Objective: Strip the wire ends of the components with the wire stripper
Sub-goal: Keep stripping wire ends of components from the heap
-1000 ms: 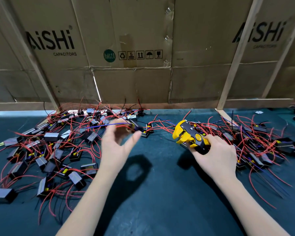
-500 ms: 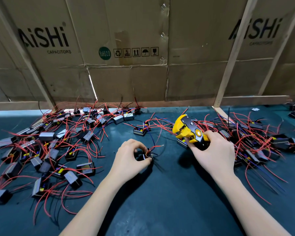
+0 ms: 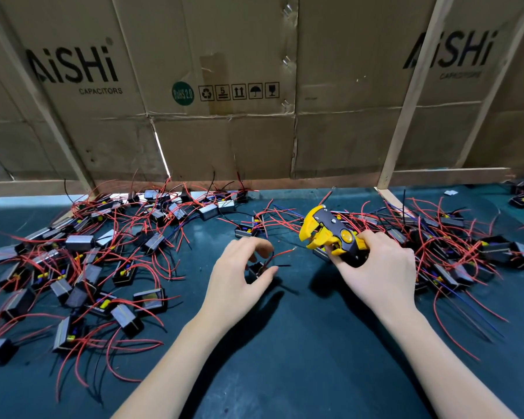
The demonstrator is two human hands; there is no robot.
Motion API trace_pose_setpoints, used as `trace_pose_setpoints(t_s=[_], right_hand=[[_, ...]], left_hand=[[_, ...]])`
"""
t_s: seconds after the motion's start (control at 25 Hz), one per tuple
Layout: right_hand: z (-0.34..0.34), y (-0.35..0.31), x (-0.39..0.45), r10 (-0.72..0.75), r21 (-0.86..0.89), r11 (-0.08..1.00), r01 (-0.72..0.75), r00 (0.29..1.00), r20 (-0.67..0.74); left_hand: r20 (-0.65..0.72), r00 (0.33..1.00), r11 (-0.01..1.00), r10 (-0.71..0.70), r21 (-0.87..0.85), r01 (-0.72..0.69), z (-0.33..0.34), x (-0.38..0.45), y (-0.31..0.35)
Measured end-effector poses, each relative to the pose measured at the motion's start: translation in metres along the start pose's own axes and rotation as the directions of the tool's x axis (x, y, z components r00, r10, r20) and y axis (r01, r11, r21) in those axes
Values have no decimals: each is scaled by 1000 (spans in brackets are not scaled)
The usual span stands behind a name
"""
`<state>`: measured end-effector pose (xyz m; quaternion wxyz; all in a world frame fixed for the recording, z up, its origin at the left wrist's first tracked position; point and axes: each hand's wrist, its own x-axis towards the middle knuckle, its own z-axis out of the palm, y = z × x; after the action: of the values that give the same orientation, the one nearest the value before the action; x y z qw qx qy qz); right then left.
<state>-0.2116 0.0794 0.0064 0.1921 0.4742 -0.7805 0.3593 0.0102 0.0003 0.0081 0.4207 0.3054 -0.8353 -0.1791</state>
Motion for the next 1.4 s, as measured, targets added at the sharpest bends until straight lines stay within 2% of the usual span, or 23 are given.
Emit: trace_pose_setpoints(t_s=[0.16, 0.32, 0.44, 0.88, 1.16, 1.4], right_hand=[[3, 2, 0, 16, -87, 996, -15, 1000, 13], [3, 6, 1, -25, -233, 972, 17, 999, -28], [5, 5, 0, -47, -281, 959, 34, 998, -41], [6, 0, 0, -102, -297, 951, 79, 993, -63], [10, -2, 0, -58, -222, 973, 60, 998, 16], [9, -3, -1, -122, -283, 953, 108, 992, -32]], left_hand=[[6, 999, 998, -42, -47, 42, 8, -1, -3], [-4, 999, 995, -46, -85, 45, 13, -1, -6], [-6, 998, 994, -59, -89, 59, 14, -2, -6], [-4, 997, 996, -74, -49, 74, 14, -4, -2], [34, 993, 991, -113, -65, 115, 13, -2, 0], [73, 996, 999, -51, 18, 50, 16, -3, 0]])
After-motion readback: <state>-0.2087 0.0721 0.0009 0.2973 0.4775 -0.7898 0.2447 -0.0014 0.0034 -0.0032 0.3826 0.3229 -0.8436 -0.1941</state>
